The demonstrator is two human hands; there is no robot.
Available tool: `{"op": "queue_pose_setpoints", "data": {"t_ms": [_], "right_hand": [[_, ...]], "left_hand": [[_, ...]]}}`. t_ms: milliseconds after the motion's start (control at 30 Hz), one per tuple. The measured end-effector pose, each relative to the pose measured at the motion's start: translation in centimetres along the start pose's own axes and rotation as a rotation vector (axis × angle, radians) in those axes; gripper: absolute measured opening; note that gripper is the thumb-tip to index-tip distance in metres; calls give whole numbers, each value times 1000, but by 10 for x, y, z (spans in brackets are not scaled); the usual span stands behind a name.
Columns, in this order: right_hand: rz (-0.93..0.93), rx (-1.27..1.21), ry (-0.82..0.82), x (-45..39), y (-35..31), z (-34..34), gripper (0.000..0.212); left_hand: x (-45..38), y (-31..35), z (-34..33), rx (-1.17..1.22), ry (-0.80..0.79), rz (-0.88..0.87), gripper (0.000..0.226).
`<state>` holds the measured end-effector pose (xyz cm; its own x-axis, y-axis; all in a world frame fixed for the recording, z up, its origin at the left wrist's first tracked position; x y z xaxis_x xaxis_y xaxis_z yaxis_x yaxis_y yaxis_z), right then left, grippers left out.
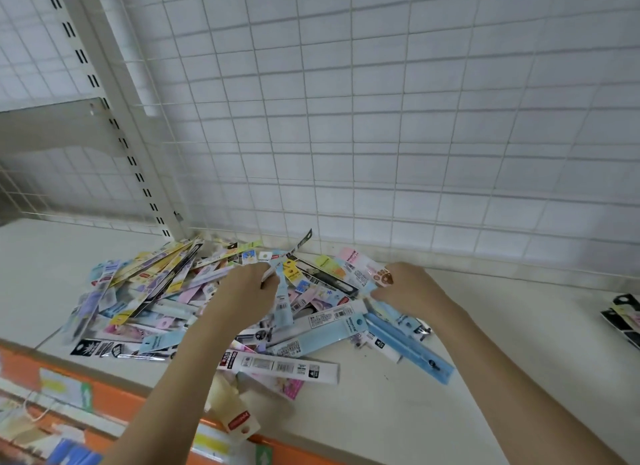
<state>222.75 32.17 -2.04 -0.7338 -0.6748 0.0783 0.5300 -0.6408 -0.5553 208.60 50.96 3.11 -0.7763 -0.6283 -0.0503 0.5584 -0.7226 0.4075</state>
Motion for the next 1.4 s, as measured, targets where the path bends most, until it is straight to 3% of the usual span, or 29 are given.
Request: {"op": "queue_pose_setpoints", "data": {"t_ms": [200,333,433,567,767,933,1133,1400], "right_hand": [[-51,55,120,25,16,34,25],[-75,51,113,44,29,43,18],[-99,22,132,58,40,46,24],[-127,-26,180,77,50,54,11],[-129,-306,184,105,50,56,15],[-95,-441,235,121,39,59,25],[-69,-504,274,134,27,53,18],[-79,-508,239,138,21,34,12]], "left_hand": [[-14,30,-15,-24,-38,-18,35],[-18,50,-30,-42,-91,-18,37],[-19,68,-41,-39,-135,-56,26],[-13,90,-52,-35,-168,-117,19],[5,113,-39,-70,-120,-181,23],[31,118,-40,173,-193,-110,31],[65,121,-50,448,-209,-79,47],[83,123,-56,780,-268,24,34]]}}
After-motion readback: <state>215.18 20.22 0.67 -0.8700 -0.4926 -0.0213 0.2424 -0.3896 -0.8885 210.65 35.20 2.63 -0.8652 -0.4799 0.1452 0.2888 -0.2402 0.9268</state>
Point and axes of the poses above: each hand's wrist, its own x-axis away from the middle knuckle, its own z-axis out of the back of the hand, y = z × x, the point moved 10 cm from there along -x, towards the middle knuckle, and after that the axes turned 9 degrees about z, right-handed, at the moved point
